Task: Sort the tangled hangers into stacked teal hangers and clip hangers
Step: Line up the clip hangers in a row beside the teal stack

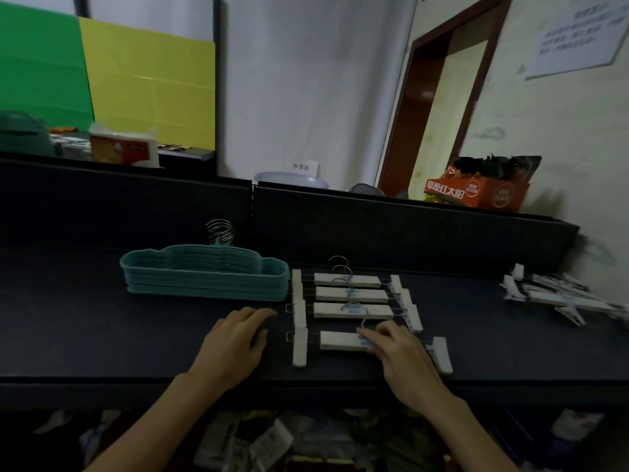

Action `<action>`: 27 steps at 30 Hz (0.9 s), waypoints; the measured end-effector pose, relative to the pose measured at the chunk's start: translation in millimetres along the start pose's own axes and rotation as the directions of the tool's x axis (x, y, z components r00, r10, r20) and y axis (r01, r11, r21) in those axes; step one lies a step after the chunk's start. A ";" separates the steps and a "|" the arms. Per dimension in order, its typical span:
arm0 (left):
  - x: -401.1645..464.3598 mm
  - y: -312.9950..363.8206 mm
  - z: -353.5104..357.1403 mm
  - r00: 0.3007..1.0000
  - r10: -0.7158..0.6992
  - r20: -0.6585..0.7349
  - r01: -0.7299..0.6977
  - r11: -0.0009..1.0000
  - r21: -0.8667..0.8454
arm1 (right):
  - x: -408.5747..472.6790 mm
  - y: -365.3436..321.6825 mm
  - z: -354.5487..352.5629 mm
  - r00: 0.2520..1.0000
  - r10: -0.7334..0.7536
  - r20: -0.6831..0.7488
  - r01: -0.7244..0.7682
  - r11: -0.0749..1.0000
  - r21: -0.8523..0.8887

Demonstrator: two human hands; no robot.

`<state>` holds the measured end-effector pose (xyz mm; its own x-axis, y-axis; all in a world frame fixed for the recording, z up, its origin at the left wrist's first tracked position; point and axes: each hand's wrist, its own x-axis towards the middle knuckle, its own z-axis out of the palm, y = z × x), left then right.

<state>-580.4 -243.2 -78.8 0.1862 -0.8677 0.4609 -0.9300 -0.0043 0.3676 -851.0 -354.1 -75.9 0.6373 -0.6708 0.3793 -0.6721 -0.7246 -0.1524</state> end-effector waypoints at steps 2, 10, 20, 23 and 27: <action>3.9 4.5 2.7 1.000 0.001 -0.003 -0.001 1.000 0.004 | 2.2 2.9 1.4 1.000 0.004 -0.004 -0.004 1.000 -0.003; 10.9 10.6 2.0 0.999 -0.025 -0.023 0.026 0.999 0.036 | 12.6 10.6 10.0 1.000 -0.014 -0.021 0.015 1.000 0.010; 11.5 10.1 -6.6 0.998 -0.047 -0.038 0.049 0.997 0.057 | 28.7 12.7 17.8 0.999 -0.049 0.000 0.049 0.999 0.013; 9.4 10.1 -8.9 0.999 -0.047 -0.012 0.048 0.995 0.085 | 28.5 15.0 21.3 1.000 -0.024 -0.019 0.023 0.999 -0.047; 11.7 13.8 -15.4 0.999 -0.054 0.002 0.053 0.991 0.120 | 25.4 2.5 7.9 1.000 -0.002 0.013 0.003 0.993 -0.115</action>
<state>-586.2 -245.8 -55.9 0.2355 -0.8672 0.4388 -0.9500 -0.1102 0.2921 -833.5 -374.2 -73.9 0.6433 -0.6718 0.3672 -0.7092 -0.7036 -0.0448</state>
